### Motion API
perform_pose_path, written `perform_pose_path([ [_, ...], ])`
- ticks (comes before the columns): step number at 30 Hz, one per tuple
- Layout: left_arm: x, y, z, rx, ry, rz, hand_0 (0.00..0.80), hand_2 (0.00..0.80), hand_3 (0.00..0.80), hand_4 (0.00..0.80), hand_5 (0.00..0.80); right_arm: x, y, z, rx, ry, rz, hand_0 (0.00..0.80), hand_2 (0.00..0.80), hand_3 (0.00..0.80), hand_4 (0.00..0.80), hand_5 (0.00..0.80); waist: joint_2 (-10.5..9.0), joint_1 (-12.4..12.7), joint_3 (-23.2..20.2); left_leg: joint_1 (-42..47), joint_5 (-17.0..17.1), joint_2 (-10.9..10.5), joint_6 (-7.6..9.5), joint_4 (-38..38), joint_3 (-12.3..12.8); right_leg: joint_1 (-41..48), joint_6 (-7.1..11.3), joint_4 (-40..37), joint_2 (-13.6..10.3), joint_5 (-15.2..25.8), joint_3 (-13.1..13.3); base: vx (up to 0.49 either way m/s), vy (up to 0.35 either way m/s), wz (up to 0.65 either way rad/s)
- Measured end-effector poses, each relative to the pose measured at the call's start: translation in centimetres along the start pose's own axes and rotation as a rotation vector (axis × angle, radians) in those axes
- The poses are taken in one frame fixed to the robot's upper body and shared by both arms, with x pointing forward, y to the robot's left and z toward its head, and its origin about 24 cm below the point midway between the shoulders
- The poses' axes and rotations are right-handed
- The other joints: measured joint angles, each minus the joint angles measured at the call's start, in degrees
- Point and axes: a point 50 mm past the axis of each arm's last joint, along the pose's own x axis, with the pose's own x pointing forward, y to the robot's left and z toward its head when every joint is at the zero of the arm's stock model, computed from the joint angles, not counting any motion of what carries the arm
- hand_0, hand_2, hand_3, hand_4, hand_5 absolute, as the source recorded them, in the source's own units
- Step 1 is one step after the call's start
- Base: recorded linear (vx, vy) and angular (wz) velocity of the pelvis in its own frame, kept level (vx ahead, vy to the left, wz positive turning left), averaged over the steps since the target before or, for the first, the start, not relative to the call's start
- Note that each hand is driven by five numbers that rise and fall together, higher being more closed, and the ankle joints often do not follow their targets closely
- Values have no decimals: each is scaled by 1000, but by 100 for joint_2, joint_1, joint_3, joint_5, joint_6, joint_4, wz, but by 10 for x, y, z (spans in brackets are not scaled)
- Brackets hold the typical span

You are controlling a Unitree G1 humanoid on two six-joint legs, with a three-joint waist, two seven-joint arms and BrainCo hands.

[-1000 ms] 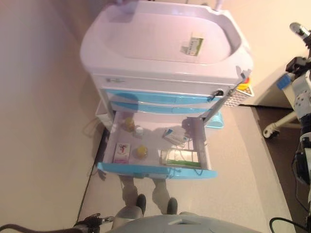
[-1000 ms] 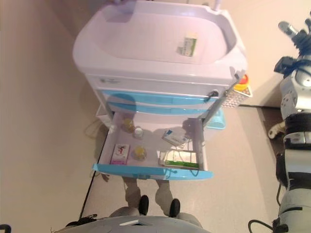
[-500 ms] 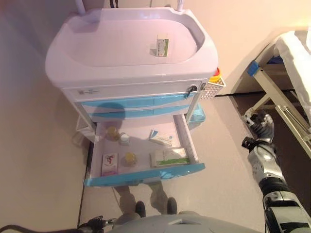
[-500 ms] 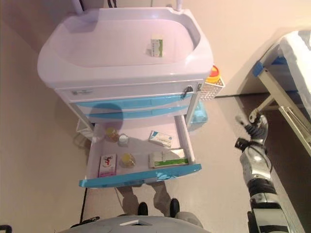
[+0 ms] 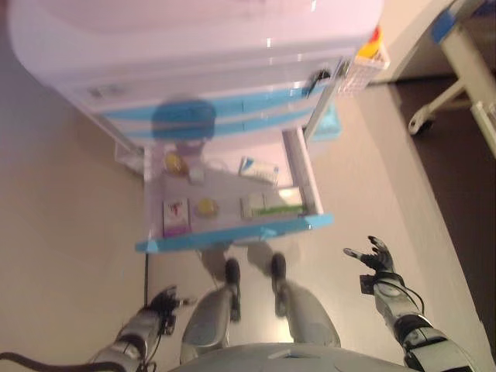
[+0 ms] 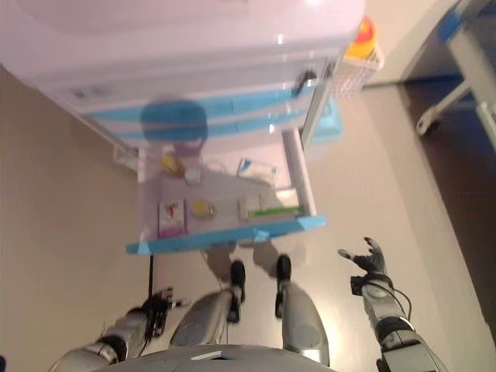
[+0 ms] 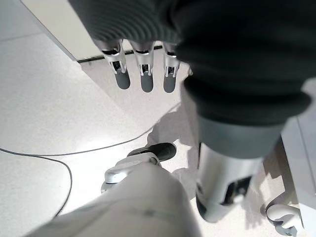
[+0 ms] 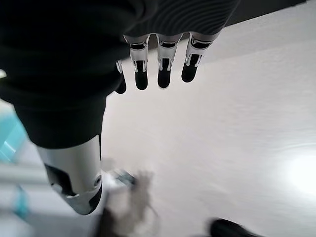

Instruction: Open the drawer and pick up the medicine

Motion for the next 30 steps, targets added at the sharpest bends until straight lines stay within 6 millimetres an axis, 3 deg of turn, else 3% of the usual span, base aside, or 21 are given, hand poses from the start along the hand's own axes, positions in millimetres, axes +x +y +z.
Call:
perform_pose_path([
  [3,2,1,20,8,-78,12,0,0,0,0,0,1,7,7,-83,-46,42,0,0,0,0,0,-48,2,229,-515,-257,40,22,712,-8,-538,-36,876,-52,-305,-40,-56,-30,3],
  [5,2,6,24,13,-104,39,0,0,0,0,0,0,11,7,-116,-53,63,0,0,0,0,0,-117,22,279,-878,-534,39,-10,1380,5,-937,-109,1614,-130,-689,-101,46,-14,8],
  [6,2,7,24,14,-105,49,0,0,0,0,0,0,11,6,-120,-46,63,0,0,0,0,0,-59,8,300,-1095,-732,75,-56,1823,-90,-1040,-131,1843,-108,-800,-155,49,-15,4],
  [9,2,9,30,23,-131,64,0,0,0,0,0,0,10,4,-127,-43,64,0,0,0,0,0,-66,31,301,-1427,-884,103,-96,2245,-271,-1323,-189,2182,-17,-893,-171,1,-4,-3],
  [15,2,11,57,134,-227,99,0,0,0,0,0,-1,11,3,-193,-62,105,0,0,0,0,0,-63,-22,297,-1923,-1227,109,-165,3109,-324,-1840,-273,3049,-14,-1246,-161,73,10,-2],
  [22,-2,16,92,385,-331,154,0,0,0,0,0,-1,12,6,-214,-82,136,0,0,0,0,0,-57,-171,294,-2228,-1432,191,-185,3626,-355,-2143,-321,3426,110,-1325,-105,82,52,-12],
  [27,-14,32,133,547,-431,230,0,0,0,0,0,-3,7,-1,-249,-61,151,0,0,0,0,0,-50,-269,298,-2340,-1433,196,-185,3673,-323,-2288,-315,3477,164,-1321,-18,35,56,-9],
  [30,-20,43,144,623,-432,261,0,0,0,0,0,-5,-1,-7,-269,-48,142,0,0,0,0,0,9,-322,332,-2374,-1445,200,-179,3670,-302,-2340,-313,3483,169,-1320,9,28,51,-4],
])
